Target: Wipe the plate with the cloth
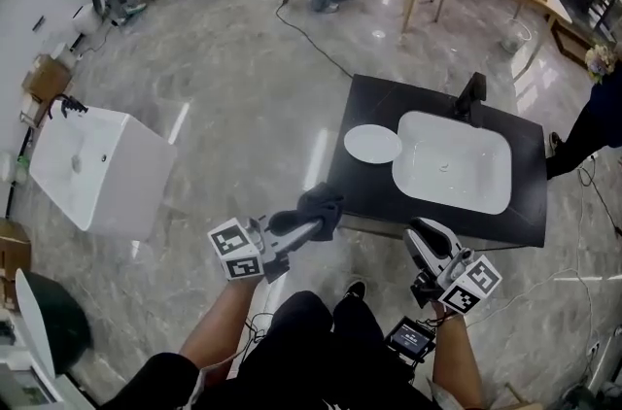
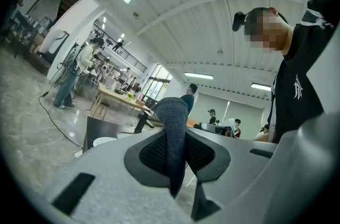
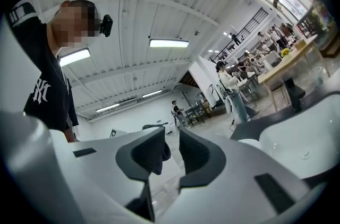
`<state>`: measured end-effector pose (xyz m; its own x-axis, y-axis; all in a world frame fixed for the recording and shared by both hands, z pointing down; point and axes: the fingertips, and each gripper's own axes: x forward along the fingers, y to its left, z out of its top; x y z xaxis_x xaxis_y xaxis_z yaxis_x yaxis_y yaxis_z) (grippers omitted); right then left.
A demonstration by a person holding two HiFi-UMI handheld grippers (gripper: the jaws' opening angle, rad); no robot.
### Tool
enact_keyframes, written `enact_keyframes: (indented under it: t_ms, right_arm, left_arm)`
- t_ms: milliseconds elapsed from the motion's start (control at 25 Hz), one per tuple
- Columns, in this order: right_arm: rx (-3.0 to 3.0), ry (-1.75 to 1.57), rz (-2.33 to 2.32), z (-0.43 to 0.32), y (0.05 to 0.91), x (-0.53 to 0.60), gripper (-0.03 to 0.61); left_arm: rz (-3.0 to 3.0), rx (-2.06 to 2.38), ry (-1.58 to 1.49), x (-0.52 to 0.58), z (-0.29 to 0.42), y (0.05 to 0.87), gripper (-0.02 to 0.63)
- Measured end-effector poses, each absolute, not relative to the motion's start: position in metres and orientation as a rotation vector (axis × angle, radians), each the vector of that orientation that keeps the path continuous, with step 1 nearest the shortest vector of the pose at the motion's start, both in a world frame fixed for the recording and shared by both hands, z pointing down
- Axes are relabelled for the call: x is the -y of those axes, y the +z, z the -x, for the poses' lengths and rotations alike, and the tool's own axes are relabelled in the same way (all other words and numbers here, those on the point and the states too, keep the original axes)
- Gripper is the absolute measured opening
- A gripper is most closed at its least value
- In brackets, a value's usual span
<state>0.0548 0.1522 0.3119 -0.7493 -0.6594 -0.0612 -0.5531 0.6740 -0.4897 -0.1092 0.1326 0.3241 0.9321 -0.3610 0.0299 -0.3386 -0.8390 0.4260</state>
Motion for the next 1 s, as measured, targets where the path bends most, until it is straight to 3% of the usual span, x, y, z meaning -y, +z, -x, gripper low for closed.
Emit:
enact_keyframes:
  t_ms: [640, 1000]
  right_arm:
    - [-2.615, -0.953, 1.207, -0.064, 0.403, 0.020, 0.066]
    - [-2.560, -1.142, 1.309, -0.092, 0.478, 0.087, 0.066]
  left_arm:
    - [-2.516, 0.336, -0.003, 0.032, 0.097, 0.406, 0.054]
    - [-2.470, 0.254, 0.043, 0.084, 0.055, 0.449, 0.054]
